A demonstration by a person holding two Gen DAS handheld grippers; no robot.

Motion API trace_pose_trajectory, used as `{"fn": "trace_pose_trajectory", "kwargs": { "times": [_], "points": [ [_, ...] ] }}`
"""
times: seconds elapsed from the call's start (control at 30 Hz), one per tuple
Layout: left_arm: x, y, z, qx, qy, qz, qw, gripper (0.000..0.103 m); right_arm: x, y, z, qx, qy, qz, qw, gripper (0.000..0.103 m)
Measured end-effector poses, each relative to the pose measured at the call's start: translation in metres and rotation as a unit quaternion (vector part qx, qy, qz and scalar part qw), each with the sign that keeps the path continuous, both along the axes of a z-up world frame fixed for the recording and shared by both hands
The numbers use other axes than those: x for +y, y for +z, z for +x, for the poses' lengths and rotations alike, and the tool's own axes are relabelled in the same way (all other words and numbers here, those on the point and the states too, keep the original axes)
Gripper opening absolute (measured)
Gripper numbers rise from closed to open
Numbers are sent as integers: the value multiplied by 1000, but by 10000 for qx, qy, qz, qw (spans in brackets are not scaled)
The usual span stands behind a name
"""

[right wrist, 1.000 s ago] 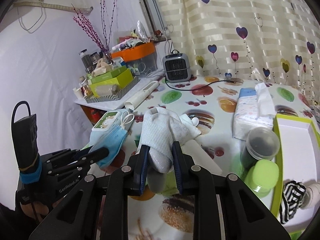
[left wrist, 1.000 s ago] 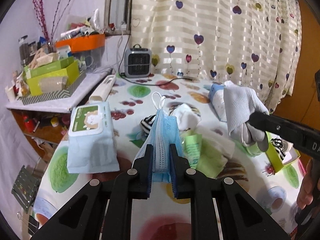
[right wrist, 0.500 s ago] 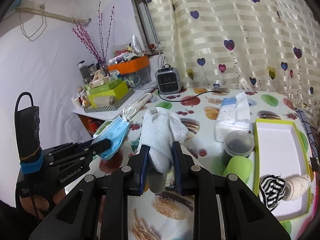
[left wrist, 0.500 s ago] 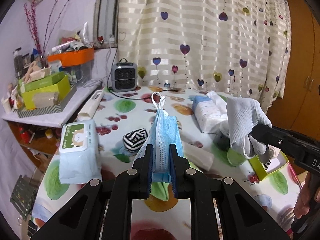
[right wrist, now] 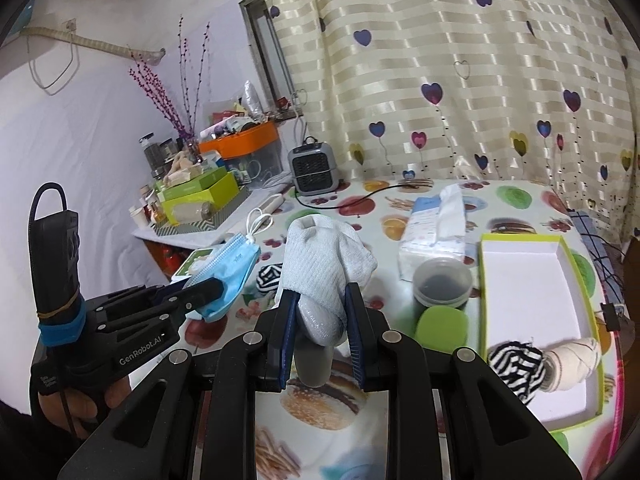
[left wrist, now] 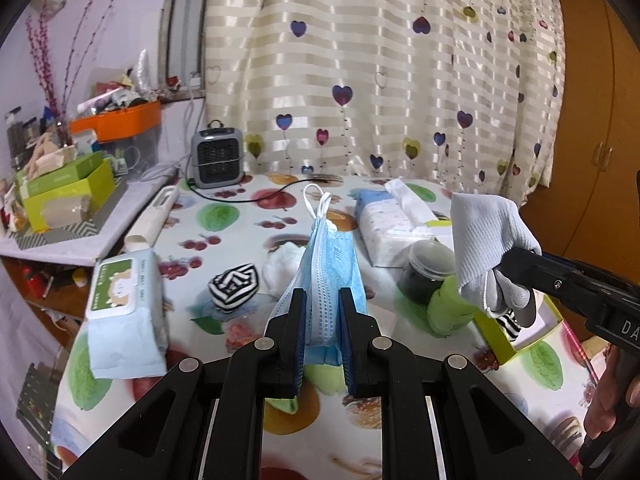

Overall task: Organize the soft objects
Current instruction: 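Carry the blue mask and grey sock toward the white box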

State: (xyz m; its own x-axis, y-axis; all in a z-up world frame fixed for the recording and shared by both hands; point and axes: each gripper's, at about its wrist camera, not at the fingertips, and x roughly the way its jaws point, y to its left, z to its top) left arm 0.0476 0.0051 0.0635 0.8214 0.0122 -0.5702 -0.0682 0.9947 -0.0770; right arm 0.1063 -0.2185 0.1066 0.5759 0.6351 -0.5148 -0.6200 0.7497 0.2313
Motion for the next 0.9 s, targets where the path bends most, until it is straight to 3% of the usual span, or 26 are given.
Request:
{"fn": "trace_pose_trajectory", "kwargs": {
  "times": [0.9],
  "points": [
    [-61,1,54,20,-792,-66,9968,14,-66,-8,33,122,-900,10,9959,24]
  ]
}}
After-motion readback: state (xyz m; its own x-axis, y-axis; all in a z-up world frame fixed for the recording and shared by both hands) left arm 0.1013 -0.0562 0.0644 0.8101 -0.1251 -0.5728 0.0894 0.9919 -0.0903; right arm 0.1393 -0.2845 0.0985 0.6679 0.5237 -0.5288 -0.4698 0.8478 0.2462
